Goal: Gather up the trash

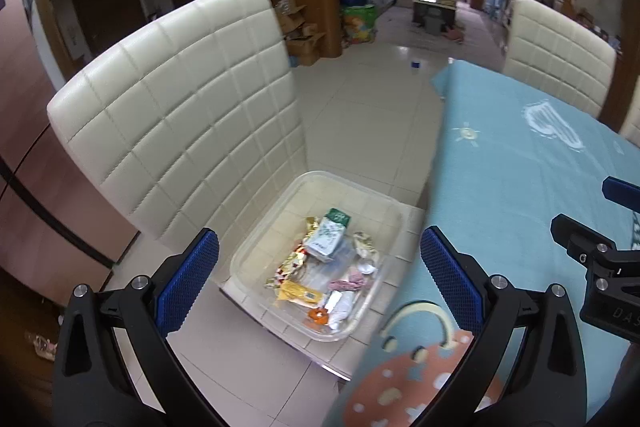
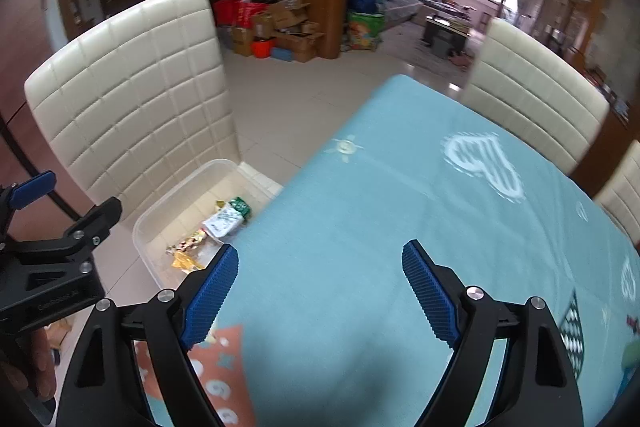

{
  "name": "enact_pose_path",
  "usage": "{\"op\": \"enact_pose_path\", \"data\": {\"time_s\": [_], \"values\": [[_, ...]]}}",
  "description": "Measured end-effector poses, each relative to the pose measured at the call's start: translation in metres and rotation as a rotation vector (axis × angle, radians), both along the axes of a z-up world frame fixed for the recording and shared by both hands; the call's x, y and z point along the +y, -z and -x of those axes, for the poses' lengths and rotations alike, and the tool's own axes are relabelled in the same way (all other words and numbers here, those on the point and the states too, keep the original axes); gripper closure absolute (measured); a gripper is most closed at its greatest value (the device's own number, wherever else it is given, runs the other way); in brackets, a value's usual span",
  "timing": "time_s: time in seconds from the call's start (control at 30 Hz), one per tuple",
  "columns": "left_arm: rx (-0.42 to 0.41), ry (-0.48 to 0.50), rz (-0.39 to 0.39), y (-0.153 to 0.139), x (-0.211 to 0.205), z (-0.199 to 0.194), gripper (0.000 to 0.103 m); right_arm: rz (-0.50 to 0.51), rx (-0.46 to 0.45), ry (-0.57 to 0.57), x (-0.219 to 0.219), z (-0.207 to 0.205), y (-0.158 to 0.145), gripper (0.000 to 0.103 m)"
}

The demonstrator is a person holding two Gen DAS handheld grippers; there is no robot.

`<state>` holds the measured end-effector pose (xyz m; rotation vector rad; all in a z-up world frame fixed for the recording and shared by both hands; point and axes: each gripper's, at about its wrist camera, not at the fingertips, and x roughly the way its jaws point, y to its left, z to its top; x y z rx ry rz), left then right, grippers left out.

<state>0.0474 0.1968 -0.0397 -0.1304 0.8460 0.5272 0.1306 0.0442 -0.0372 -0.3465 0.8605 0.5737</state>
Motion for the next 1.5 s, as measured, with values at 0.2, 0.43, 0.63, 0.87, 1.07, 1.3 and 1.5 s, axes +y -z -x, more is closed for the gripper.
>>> {"op": "enact_pose_path", "data": {"time_s": [0.2, 0.43, 0.63, 0.87, 1.07, 1.3, 1.5], "values": [[-0.027, 0.141, -0.023, -0.019, -0.056, 0.001, 0.004, 0.014, 0.032, 0.150, -0.057, 0.011, -0.009, 0.021], [-0.029, 0.246, 0.000, -0.039, -0.109, 0.002, 0.004, 0.044, 0.035, 0.314, -0.110, 0.026, -0.026, 0.021], [-0.021, 0.306, 0.040, -0.055, -0.143, 0.009, 0.004, 0.072, 0.034, 0.425, -0.139, 0.039, -0.041, 0.021], [-0.048, 0.346, 0.039, -0.071, -0.164, 0.022, 0.004, -0.013, 0.017, 0.470, -0.160, 0.057, -0.059, 0.021], [-0.073, 0.359, 0.042, -0.081, -0.167, 0.028, 0.004, -0.036, -0.045, 0.496, -0.167, 0.072, -0.074, 0.021], [-0.098, 0.367, 0.034, -0.087, -0.168, 0.032, 0.004, -0.054, -0.084, 0.501, -0.170, 0.079, -0.083, 0.021], [-0.113, 0.359, 0.018, -0.092, -0.169, 0.035, 0.004, -0.085, -0.124, 0.506, -0.172, 0.086, -0.092, 0.021]]}}
